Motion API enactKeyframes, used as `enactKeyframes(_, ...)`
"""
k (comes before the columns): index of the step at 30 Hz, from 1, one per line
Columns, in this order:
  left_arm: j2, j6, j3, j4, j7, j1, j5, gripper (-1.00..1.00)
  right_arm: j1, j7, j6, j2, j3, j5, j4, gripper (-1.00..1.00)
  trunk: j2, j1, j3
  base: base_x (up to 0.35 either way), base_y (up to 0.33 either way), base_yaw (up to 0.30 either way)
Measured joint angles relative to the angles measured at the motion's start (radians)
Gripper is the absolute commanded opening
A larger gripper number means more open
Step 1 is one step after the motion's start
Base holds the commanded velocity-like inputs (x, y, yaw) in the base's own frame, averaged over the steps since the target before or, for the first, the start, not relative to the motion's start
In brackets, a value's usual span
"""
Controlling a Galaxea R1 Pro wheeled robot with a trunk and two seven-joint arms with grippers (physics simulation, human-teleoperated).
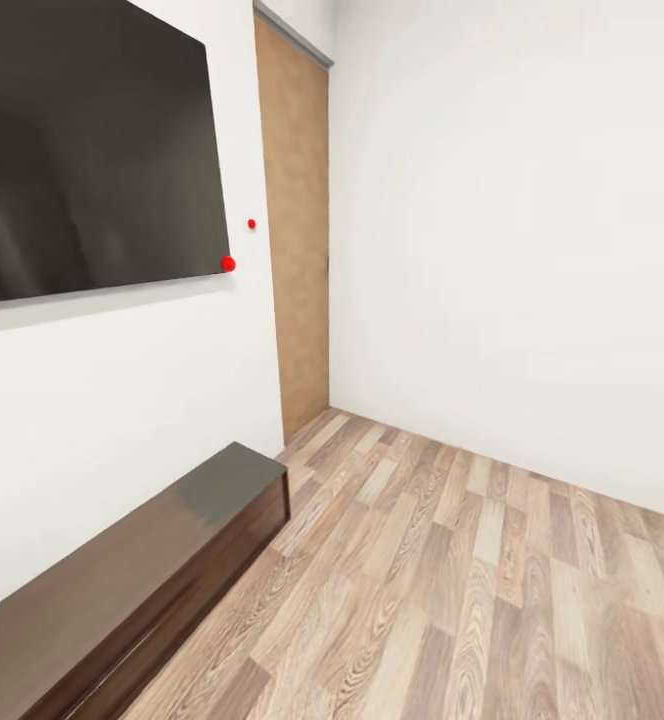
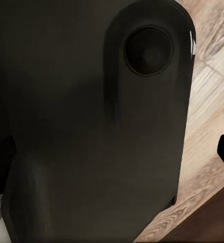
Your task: In the bedroom, move the book from the bed onto either nightstand, and place the two sandals side by side next to the bed.
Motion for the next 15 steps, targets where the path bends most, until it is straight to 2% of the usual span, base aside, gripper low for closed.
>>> enactKeyframes(9, 0.0, 0.0, 0.0, 0.0, 0.0, 0.0, -0.001, 1.0, 0.0, 0.0, 0.0, 0.0, 0.0, 0.001, 0.0, 1.0, 0.0, 0.0, 0.0, -0.096, 0.11, -0.225)
enactKeyframes(15, 0.0, -0.002, 0.0, 0.0, 0.0, 0.0, -0.001, 1.0, 0.0, -0.004, 0.0, 0.0, 0.0, 0.003, 0.0, 1.0, 0.0, 0.0, 0.0, -0.023, 0.026, -0.084)
